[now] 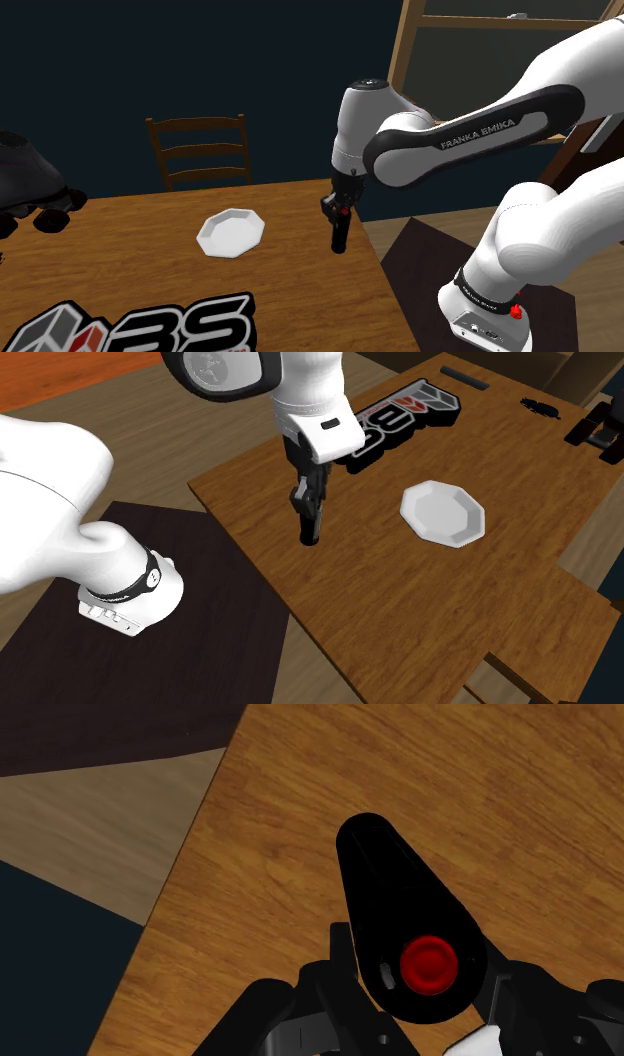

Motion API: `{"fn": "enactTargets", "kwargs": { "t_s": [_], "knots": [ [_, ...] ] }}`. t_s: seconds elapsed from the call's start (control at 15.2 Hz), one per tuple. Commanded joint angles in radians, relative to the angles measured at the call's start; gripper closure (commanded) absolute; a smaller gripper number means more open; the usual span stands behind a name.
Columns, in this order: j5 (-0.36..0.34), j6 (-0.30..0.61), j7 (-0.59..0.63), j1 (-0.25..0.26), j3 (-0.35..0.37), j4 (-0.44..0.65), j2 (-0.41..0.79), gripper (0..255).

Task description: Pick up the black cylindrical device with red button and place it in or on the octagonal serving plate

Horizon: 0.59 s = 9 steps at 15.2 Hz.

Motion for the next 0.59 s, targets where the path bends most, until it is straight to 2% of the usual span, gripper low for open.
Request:
{"fn": "enactTargets", "kwargs": {
  "t_s": [0.0, 0.46, 0.53],
  "knots": [
    [-0.001, -0.037, -0.002, 0.001, -0.007, 0.016, -0.021, 255],
    [-0.008, -0.133, -0.004, 0.0, -0.022, 0.073, -0.06, 255],
    [-0.015, -0.127, 0.006, -0.008, -0.012, 0.111, -0.017, 255]
  ]
}}
